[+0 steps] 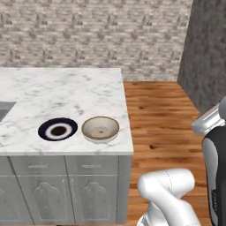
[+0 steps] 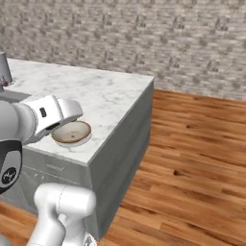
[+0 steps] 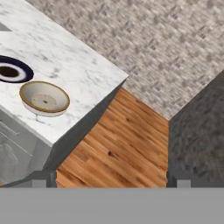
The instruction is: Move the bowls from the cabinet to the plates on the dining table.
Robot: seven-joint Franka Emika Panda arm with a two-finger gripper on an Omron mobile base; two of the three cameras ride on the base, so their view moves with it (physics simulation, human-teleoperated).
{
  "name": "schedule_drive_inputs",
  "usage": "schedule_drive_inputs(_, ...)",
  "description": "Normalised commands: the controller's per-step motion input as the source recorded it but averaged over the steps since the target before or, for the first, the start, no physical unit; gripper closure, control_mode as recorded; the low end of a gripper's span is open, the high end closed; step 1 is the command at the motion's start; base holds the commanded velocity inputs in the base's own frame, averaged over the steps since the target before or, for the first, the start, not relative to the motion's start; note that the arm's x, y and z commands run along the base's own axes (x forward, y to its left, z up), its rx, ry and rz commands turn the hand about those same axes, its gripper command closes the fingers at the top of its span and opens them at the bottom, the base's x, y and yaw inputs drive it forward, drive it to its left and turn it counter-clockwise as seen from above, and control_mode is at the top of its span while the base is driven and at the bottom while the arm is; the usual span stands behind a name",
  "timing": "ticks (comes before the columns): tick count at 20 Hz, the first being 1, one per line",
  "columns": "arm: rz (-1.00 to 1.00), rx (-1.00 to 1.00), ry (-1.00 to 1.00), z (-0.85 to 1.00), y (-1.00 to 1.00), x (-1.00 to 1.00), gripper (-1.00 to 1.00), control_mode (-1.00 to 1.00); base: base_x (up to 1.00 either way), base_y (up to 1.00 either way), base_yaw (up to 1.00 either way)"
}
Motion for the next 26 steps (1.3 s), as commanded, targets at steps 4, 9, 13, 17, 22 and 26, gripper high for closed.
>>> schedule_drive_inputs(4, 0.00, 0.00, 0.00, 0.00, 0.00, 0.00, -1.00, 1.00, 0.00, -0.19, -0.39)
schedule_drive_inputs(9, 0.00, 0.00, 0.00, 0.00, 0.00, 0.00, -1.00, 1.00, 0.00, -0.11, -0.41)
schedule_drive_inputs(13, 0.00, 0.00, 0.00, 0.00, 0.00, 0.00, -1.00, 1.00, 0.00, 0.00, -0.41)
schedule_drive_inputs(17, 0.00, 0.00, 0.00, 0.00, 0.00, 0.00, -1.00, 1.00, 0.00, -0.01, -0.42)
schedule_drive_inputs(22, 0.00, 0.00, 0.00, 0.00, 0.00, 0.00, -1.00, 1.00, 0.00, 0.00, -0.42)
schedule_drive_inputs(26, 0.00, 0.00, 0.00, 0.00, 0.00, 0.00, -1.00, 1.00, 0.00, 0.00, -0.41)
